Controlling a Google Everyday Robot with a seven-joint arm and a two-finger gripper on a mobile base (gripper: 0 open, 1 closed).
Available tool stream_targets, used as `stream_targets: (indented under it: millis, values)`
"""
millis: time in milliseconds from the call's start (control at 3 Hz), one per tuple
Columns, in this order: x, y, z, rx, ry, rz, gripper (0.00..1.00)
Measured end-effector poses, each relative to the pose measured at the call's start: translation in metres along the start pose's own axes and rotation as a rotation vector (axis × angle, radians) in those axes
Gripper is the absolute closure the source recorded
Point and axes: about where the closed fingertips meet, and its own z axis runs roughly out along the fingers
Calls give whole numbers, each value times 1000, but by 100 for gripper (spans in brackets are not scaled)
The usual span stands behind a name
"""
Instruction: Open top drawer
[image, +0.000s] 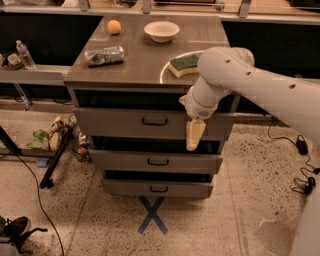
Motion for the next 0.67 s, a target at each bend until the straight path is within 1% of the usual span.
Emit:
stream_targets:
  millis: [333, 667]
  values:
    - [6, -7, 24, -37, 11, 11, 0]
    - [7, -13, 45, -73, 14, 11, 22]
